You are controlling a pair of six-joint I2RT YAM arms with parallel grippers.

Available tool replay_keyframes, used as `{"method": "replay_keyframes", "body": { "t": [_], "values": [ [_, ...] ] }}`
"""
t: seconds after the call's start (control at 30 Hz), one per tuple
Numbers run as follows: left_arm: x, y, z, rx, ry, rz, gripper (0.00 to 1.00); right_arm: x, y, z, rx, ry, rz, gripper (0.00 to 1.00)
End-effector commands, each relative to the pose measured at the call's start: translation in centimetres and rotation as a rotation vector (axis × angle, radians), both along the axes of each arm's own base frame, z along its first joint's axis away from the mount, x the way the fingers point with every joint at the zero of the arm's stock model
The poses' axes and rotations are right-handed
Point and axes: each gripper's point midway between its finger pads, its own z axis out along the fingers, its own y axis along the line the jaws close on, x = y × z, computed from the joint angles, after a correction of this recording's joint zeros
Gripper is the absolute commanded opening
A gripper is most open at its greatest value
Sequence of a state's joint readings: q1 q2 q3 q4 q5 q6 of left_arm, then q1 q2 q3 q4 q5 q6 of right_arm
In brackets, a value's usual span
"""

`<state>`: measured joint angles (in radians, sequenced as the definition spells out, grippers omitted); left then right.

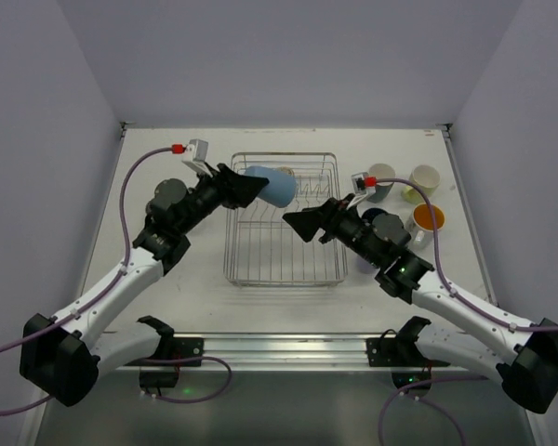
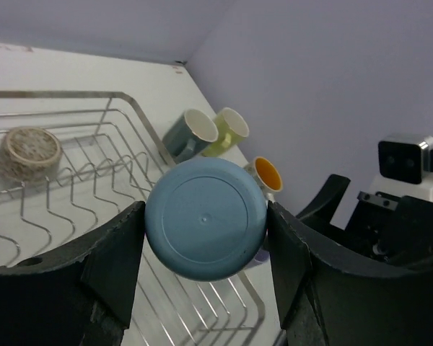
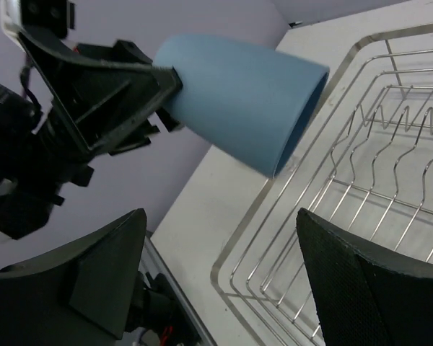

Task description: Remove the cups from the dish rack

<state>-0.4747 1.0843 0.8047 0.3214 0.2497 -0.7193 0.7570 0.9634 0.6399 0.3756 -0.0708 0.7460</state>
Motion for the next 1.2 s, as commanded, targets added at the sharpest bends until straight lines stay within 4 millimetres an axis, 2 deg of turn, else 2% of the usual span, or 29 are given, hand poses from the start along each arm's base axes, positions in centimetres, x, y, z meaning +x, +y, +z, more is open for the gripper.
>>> {"method": "replay_keyframes", "body": {
  "t": [0.0,0.2,0.27,0.33,0.4,0.5,0.53,0.63,0.7,0.73,0.77,0.8,0.83,0.87,0.9,0.93,1.0,1.03,1.07,1.1,1.13,1.17],
  "values": [
    [-4.5,-1.0,4.5,-0.214,-0.073,-0.172,0.16,-0.8,-1.0,4.6,0.175,-0.075,-0.009,0.87],
    [-7.5,-0.8,5.3,-0.285,-0.104,-0.258,0.16,-1.4,-0.6,5.1,0.209,-0.047,0.025,0.87],
    [-8.0,-0.8,5.4,-0.290,-0.122,-0.279,0.17,-1.9,-0.2,5.9,0.238,-0.049,0.065,0.87],
    [-8.5,-1.0,5.4,-0.287,-0.134,-0.304,0.17,-2.4,0.2,6.7,0.260,-0.054,0.101,0.81],
    [-8.5,-1.0,4.7,-0.282,-0.123,-0.305,0.18,-3.1,0.6,7.9,0.286,-0.071,0.147,0.74],
    [-8.7,-1.0,3.8,-0.274,-0.115,-0.314,0.19,-3.4,0.9,8.7,0.317,-0.091,0.171,0.57],
    [-8.7,-1.0,3.6,-0.270,-0.111,-0.313,0.20,-3.5,0.9,8.9,0.324,-0.095,0.175,0.47],
    [-8.4,-0.9,2.3,-0.242,-0.084,-0.288,0.26,-3.3,1.3,8.8,0.342,-0.087,0.188,0.36],
    [-8.5,-1.1,1.8,-0.229,-0.076,-0.302,0.37,-3.3,1.5,8.8,0.354,-0.082,0.196,0.23],
    [-8.6,-1.1,1.7,-0.225,-0.075,-0.307,0.45,-3.1,1.7,8.6,0.356,-0.074,0.192,0.18],
    [-8.7,-1.1,1.5,-0.215,-0.080,-0.311,0.51,-3.0,1.6,8.5,0.360,-0.070,0.187,0.08],
    [-8.7,-1.2,0.9,-0.194,-0.061,-0.314,0.57,-2.9,1.5,8.4,0.360,-0.065,0.179,0.04],
    [-8.9,-1.0,1.1,-0.181,-0.069,-0.307,0.66,-2.7,1.1,8.9,0.361,-0.075,0.156,0.01],
    [-8.5,-0.7,0.9,-0.147,-0.090,-0.279,0.70,-2.6,1.0,8.9,0.342,-0.076,0.141,0.00],
    [-8.2,-0.5,0.3,-0.111,-0.050,-0.255,0.74,-2.0,0.9,7.2,0.247,-0.050,0.108,0.00],
    [-8.0,-0.1,-0.1,-0.080,-0.036,-0.226,0.81,-1.8,0.7,6.9,0.204,-0.050,0.086,0.00],
    [-7.6,1.2,-0.3,0.015,-0.017,-0.145,0.86,-1.3,-0.6,5.7,0.058,-0.026,0.019,0.00],
    [-7.8,1.8,0.0,0.043,-0.031,-0.124,0.89,-0.9,-1.9,7.2,0.030,-0.049,-0.041,0.00],
    [-7.8,2.6,-0.3,0.106,-0.029,-0.093,0.90,-0.8,-2.6,6.6,-0.028,-0.036,-0.067,0.00],
    [-8.1,3.1,-0.8,0.143,-0.020,-0.084,0.91,-1.0,-3.7,4.0,-0.167,0.011,-0.082,0.00],
    [-8.4,3.5,-1.0,0.174,-0.024,-0.074,0.92,-0.9,-4.8,3.4,-0.222,0.026,-0.119,0.00],
    [-8.8,4.5,-1.3,0.230,-0.035,-0.050,0.92,-1.2,-6.8,2.1,-0.326,0.066,-0.167,0.00]
  ]
}}
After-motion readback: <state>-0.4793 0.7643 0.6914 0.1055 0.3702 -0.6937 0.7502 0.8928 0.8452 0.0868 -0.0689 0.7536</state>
